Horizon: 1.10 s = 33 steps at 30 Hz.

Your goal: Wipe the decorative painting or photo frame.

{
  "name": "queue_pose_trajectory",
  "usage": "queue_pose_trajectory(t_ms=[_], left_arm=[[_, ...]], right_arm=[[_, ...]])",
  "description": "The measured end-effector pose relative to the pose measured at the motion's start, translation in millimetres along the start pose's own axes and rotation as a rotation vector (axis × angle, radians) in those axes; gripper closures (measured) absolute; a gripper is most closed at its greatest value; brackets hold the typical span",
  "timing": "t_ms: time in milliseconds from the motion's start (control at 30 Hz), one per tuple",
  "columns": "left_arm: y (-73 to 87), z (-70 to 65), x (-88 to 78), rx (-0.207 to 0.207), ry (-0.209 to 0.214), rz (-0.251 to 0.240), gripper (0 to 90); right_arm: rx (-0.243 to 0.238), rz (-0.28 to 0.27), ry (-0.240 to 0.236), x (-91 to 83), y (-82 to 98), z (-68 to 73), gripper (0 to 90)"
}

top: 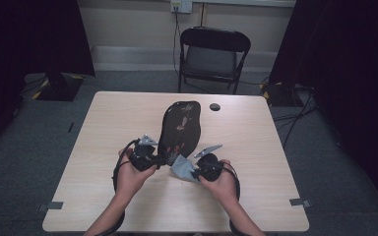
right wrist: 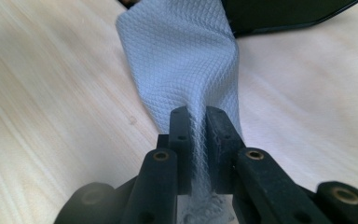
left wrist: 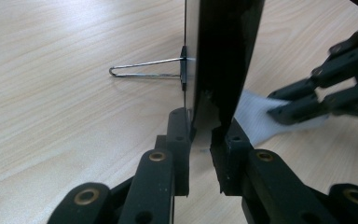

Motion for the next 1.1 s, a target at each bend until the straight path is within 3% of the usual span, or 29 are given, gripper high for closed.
queue_pose_trajectory(t_ms=[33, 67, 267, 333, 367, 400, 433, 567, 800, 967, 1100], left_arm=[[0.2, 0.9, -0.6, 0.005, -0.005, 0.003, 77.8], [0.2, 0.9, -0.6, 0.005, -0.005, 0.003, 77.8], [0.6, 1.1, -1.4, -0.001, -0.002, 0.006, 77.5], [0.6, 1.0, -2.3, -0.002, -0.002, 0.002, 77.1], [0.2, 1.1, -2.9, -0.010, 0.004, 0.005, 76.9], [0.2, 1.1, -2.9, -0.010, 0.004, 0.005, 76.8], [-0.3, 1.8, -3.6, -0.006, 0.002, 0.001, 76.7], [-0.6, 3.1, -4.2, -0.015, 0.005, -0.003, 75.7], [-0.7, 4.2, -5.2, -0.025, 0.004, -0.006, 74.1], [-0.6, 4.4, -5.5, -0.041, 0.005, -0.016, 72.6], [-2.1, 5.7, -7.6, -0.029, 0.002, -0.030, 71.1]], right_arm=[[-0.009, -0.014, 0.012, -10.6, -4.9, -2.7, 82.4], [-0.009, -0.014, 0.012, -10.6, -4.9, -2.7, 82.4], [-0.025, -0.120, 0.048, -65.8, -39.2, -9.3, 82.4], [-0.035, -0.134, 0.058, -74.3, -45.7, -9.3, 82.4], [-0.054, -0.158, 0.072, -90.6, -59.2, -8.4, 82.4], [-0.054, -0.158, 0.072, -90.6, -59.2, -8.4, 82.4], [-0.067, -0.184, 0.078, -104.7, -72.4, -6.7, 82.4], [-0.094, -0.221, 0.091, -124.7, -95.4, -0.8, 82.4], [-0.111, -0.260, 0.083, -133.1, -115.1, 7.5, 82.3], [-0.107, -0.232, 0.067, -116.4, -110.4, 10.1, 82.4], [-0.091, -0.209, 0.057, -100.5, -101.5, 8.9, 82.3]])
Point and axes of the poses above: each handheld gripper's, and its own axes: x roughly forward along the jaws, y roughly out of its underside, z roughly to its left, the point moved 4 cm from there along x, roughly forward along the jaws, and after that the axes turned 3 degrees about -z, right-handed, at the moved point
